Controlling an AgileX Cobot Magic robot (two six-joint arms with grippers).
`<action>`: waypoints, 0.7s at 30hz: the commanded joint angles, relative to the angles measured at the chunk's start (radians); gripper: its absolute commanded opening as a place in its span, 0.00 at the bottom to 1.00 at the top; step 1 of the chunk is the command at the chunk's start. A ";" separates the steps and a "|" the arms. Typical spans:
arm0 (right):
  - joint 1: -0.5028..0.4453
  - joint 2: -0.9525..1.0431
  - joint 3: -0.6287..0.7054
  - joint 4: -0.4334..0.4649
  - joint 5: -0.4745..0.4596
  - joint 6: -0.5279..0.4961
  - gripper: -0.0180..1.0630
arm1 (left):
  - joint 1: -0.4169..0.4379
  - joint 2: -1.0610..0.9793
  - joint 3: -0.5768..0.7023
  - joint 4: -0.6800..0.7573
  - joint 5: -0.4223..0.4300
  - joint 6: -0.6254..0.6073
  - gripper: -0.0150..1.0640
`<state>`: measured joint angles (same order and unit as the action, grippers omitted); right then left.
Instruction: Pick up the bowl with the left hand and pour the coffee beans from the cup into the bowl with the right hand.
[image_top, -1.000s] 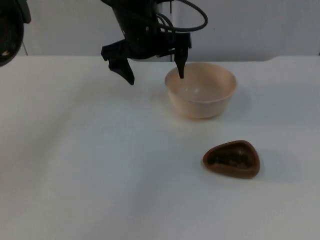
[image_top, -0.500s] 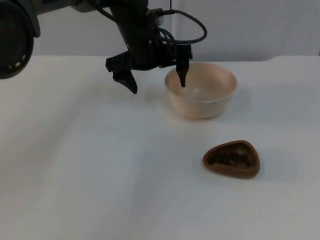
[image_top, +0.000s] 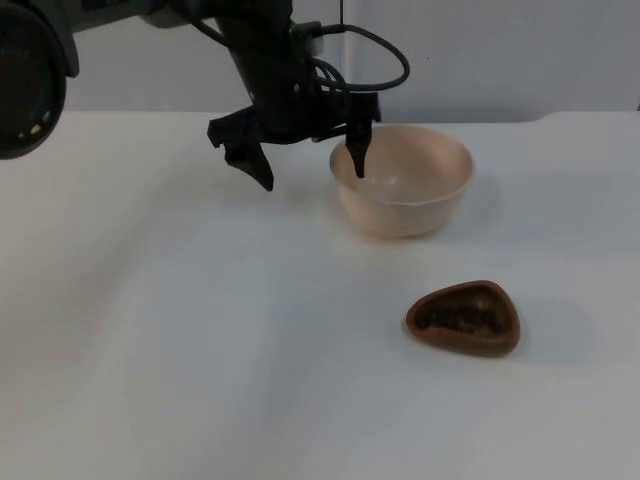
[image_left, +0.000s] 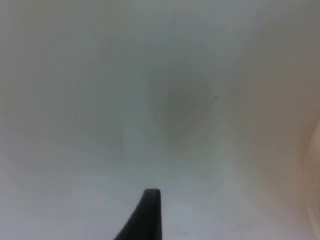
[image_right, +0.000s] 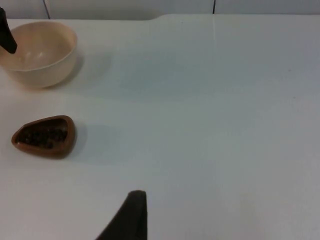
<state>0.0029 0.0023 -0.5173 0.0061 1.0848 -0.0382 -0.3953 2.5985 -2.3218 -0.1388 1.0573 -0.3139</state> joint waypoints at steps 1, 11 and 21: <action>-0.006 -0.002 0.002 0.000 -0.006 0.003 0.99 | 0.000 -0.004 -0.008 -0.010 -0.001 0.003 0.80; -0.006 -0.002 0.002 0.000 -0.006 0.003 0.99 | 0.000 -0.004 -0.008 -0.041 -0.024 0.005 0.45; -0.006 -0.002 0.002 0.000 -0.006 0.003 0.99 | -0.002 -0.004 -0.008 -0.095 -0.042 0.020 0.07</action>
<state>0.0029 0.0023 -0.5173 0.0061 1.0848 -0.0382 -0.3953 2.5985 -2.3218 -0.2025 1.0286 -0.2957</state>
